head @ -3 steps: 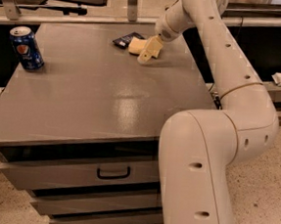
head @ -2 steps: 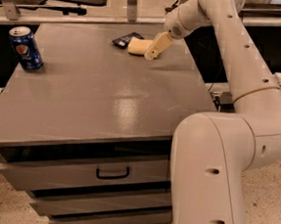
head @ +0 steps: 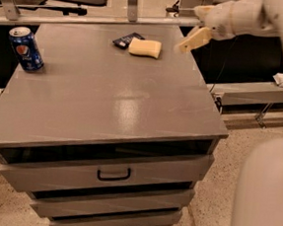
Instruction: Move sponge near rxbar blueberry
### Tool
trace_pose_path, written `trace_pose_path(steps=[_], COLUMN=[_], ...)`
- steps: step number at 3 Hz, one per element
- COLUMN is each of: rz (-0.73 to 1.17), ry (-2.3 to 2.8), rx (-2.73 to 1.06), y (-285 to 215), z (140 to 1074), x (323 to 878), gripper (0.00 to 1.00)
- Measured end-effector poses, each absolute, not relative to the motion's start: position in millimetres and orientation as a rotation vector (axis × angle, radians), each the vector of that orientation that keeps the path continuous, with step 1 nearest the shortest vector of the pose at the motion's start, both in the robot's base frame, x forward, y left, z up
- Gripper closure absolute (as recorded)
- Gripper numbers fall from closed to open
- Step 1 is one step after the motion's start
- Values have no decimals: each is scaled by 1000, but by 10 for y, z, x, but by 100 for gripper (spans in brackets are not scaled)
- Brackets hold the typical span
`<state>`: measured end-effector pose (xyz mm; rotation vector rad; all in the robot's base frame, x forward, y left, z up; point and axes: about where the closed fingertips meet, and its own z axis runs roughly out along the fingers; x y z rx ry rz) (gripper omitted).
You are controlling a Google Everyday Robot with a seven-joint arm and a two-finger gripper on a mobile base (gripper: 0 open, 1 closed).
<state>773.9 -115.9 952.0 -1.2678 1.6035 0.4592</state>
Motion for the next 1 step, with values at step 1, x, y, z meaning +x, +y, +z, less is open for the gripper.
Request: trace_pose_path(steps=[1], rz=[492], ry=[1592], rx=[-1222], y=[-1346], z=[9557], x=[7635], gripper=[0])
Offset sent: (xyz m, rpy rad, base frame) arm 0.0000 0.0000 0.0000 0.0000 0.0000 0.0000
